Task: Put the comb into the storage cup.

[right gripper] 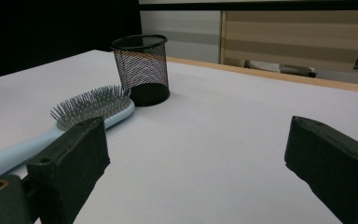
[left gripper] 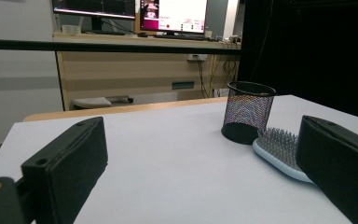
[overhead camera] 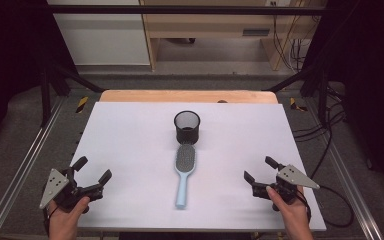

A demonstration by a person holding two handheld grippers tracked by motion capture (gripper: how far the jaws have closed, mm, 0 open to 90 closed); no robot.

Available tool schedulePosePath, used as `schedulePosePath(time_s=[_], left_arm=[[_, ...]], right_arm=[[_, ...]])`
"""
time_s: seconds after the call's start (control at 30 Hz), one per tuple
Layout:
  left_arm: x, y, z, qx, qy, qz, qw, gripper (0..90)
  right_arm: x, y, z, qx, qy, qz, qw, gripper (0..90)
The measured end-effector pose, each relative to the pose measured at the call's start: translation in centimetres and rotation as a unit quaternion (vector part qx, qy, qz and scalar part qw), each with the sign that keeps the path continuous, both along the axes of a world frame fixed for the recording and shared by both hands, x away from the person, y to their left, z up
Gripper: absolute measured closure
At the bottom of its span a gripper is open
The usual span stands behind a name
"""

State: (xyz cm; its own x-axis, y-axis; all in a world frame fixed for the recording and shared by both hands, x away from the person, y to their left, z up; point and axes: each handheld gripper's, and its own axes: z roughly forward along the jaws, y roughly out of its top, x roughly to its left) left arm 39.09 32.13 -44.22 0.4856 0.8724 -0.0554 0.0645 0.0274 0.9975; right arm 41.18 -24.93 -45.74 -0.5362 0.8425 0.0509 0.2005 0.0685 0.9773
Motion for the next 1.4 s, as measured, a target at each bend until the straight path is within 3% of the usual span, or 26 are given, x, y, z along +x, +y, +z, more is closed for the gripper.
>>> schedulePosePath(time_s=[0.2,0.47,0.7,0.73,0.83,0.87,1.0,1.23,1.3,1.4], left_arm=[[0.0,0.1,0.0,0.001,0.003,0.004,1.0,2.6],[0.0,0.3,-0.1,0.002,0.004,0.009,0.9999,2.6],[-0.2,0.4,0.0,0.008,0.003,0.015,0.9999,2.2],[-0.2,0.4,0.0,0.006,0.003,0.015,0.9999,2.1],[-0.2,0.5,0.0,0.004,0.003,0.015,0.9999,2.0],[-0.1,0.5,0.0,0.005,0.004,0.015,0.9999,2.0],[-0.1,0.5,0.0,0.002,0.006,0.017,0.9998,2.0],[-0.1,0.6,0.0,-0.005,0.006,0.018,0.9998,2.0],[-0.1,0.5,0.0,-0.004,0.005,0.017,0.9998,2.1],[-0.2,0.6,0.1,-0.002,0.004,0.02,0.9998,2.1]], right_arm=[[0.1,0.0,-0.2,-0.01,0.02,-0.011,0.9997,6.3],[-0.2,1.1,0.1,-0.021,0.028,-0.011,0.9993,6.7],[0.1,4.7,0.7,-0.055,0.048,0.015,0.9972,8.9],[0.4,6.0,1.0,-0.069,0.059,0.027,0.9955,9.8],[0.7,7.0,1.1,-0.078,0.064,0.041,0.9941,10.8],[1.1,8.4,1.2,-0.084,0.069,0.051,0.9928,13.0],[1.7,10.7,1.4,-0.089,0.084,0.07,0.99,25.5],[2.1,14.4,1.9,-0.093,0.091,0.102,0.9863,36.1],[2.1,15.3,2.0,-0.095,0.089,0.109,0.9854,43.0],[2.0,16.5,2.1,-0.102,0.097,0.129,0.9815,55.1]])
